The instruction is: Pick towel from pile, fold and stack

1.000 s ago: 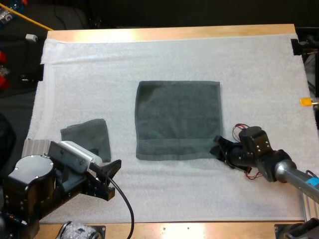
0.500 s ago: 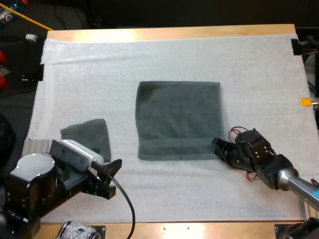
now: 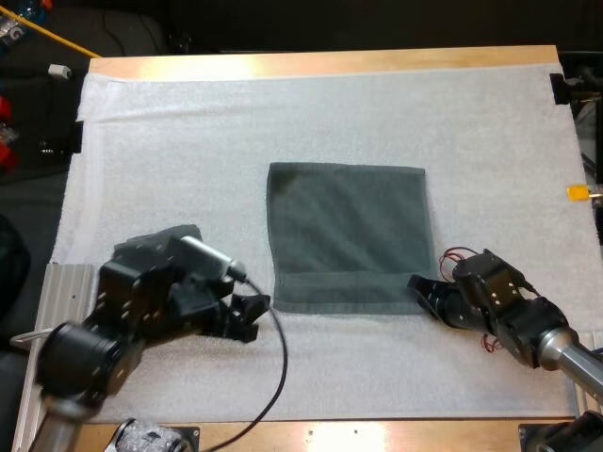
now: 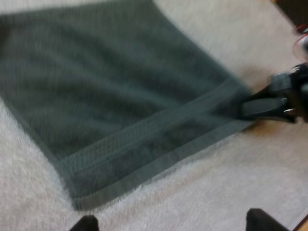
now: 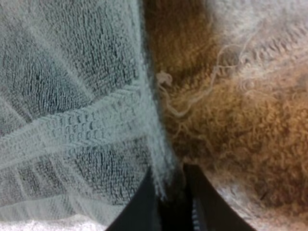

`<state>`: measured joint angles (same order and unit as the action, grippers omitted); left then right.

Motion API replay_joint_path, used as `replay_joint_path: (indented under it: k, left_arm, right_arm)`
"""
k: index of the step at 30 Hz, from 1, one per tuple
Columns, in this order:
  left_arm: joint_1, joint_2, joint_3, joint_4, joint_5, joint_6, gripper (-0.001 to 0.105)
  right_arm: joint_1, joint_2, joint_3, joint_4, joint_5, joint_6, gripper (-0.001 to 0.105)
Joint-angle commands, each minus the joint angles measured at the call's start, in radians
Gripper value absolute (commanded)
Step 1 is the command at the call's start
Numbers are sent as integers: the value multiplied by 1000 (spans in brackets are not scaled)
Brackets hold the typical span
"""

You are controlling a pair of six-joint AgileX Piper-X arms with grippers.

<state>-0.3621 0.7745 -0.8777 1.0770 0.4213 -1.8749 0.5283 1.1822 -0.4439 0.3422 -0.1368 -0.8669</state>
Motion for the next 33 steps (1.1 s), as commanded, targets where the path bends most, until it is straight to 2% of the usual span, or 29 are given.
replay_joint_path:
  k: [1, 9, 25, 33]
  left_arm:
    - [1, 20, 20, -37, 6, -10, 60]
    - [1, 191, 94, -167, 23, -3, 60]
    - [1, 568, 93, -251, 23, 104, 60]
    - [1, 735, 93, -303, 25, 108, 60]
  right_arm:
    - [1, -7, -1, 15, 1, -13, 0]
    - [1, -7, -1, 14, 1, -13, 0]
    - [1, -7, -1, 14, 1, -13, 0]
    - [1, -7, -1, 14, 1, -13, 0]
